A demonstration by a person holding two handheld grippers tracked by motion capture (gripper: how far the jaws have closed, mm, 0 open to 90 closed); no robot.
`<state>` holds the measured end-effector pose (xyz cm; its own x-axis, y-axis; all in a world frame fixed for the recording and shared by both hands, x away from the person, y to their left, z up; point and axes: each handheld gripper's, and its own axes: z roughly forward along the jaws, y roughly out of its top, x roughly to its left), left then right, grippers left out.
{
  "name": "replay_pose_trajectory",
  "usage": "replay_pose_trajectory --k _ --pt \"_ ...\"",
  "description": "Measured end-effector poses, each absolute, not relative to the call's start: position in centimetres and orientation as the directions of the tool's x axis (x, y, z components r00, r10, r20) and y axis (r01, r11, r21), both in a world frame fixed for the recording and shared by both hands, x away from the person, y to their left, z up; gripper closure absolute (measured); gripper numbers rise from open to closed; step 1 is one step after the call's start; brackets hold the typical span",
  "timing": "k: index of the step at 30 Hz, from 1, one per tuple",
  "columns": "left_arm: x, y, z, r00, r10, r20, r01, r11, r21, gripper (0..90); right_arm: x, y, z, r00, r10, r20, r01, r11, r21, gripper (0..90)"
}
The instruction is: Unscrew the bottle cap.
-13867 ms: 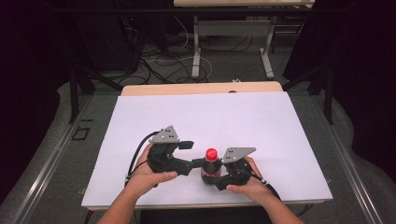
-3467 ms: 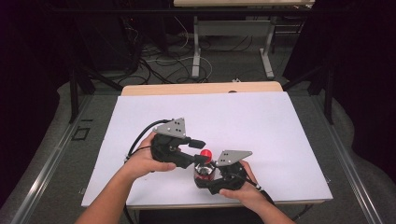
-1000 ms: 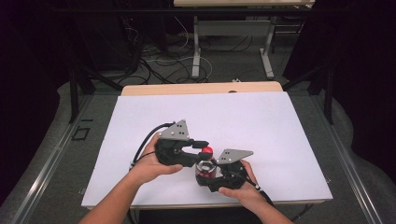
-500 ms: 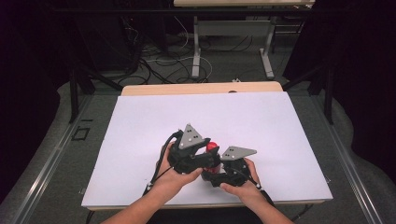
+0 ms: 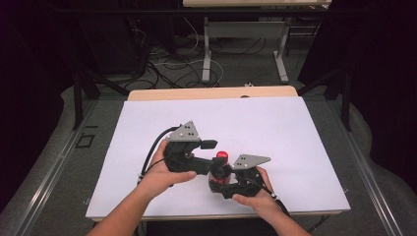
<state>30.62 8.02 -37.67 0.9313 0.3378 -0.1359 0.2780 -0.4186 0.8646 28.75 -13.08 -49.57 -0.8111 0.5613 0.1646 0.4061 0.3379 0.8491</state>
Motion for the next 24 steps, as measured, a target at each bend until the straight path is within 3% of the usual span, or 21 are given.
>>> replay_pose_trajectory --k 16,21,24 --pt "32.8 8.9 -39.3 0.985 0.06 -0.161 0.17 -0.502 0.848 57.4 28.2 -12.3 -49.5 -0.871 0.469 0.148 0.354 0.39 0.85 28.9" --pt "32.7 8.8 -39.4 0.985 0.078 -0.153 0.172 -0.496 0.851 60.7 28.1 -12.2 -49.5 -0.865 0.476 0.158 0.364 0.378 0.852 28.8" --pt "32.5 8.7 -39.4 0.978 0.145 -0.151 0.203 -0.477 0.855 61.0 28.4 -12.4 -49.6 -0.848 0.508 0.15 0.368 0.362 0.857 28.9"
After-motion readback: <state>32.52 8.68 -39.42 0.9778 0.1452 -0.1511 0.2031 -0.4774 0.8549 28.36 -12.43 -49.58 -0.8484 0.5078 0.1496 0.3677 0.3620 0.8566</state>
